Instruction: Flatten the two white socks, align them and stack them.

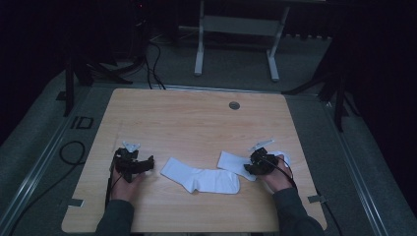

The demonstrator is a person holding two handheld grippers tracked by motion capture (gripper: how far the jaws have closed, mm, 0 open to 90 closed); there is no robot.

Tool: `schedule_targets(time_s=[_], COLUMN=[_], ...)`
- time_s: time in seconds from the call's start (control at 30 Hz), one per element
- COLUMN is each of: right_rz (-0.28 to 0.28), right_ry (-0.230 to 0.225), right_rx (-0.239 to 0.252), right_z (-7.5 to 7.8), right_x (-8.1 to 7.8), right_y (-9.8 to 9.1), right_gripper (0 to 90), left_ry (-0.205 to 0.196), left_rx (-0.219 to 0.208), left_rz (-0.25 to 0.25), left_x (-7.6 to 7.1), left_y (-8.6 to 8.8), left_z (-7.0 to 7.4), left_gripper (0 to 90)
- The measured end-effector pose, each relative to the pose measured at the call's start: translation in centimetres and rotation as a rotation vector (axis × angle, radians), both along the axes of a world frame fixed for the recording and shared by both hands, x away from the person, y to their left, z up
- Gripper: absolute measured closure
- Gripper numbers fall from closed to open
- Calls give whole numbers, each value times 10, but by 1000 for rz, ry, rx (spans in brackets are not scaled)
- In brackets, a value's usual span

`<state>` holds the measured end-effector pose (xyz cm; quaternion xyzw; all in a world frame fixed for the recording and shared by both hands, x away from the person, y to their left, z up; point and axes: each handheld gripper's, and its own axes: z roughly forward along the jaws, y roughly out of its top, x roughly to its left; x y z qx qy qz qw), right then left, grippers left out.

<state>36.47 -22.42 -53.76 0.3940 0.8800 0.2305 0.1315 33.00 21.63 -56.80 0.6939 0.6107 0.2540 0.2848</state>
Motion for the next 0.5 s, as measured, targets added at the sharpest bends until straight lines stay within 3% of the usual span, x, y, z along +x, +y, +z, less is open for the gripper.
schedule_targets(time_s=[0.13,0.17,0.2,0.3,0.47,0.5], right_rz=[38,84,84,171,210,238], right_ry=[-50,-58,-58,-65,-49,-49], right_rx=[7,-5,-5,-40,-48,-41], right_z=[9,11,11,10,5,5], right_x=[-1,1,1,2,6,7], right_y=[4,9,9,23,35,40], right_gripper=[580,582,582,581,580,581], left_ry=[0,1,1,0,1,1], left_rx=[1,1,1,0,1,1], left_rz=[-1,-1,-1,0,-1,-1], left_x=[0,0,0,0,0,0], left_y=[0,0,0,0,0,0], left_z=[0,0,0,0,0,0], left_gripper=[132,132,131,132,132,132])
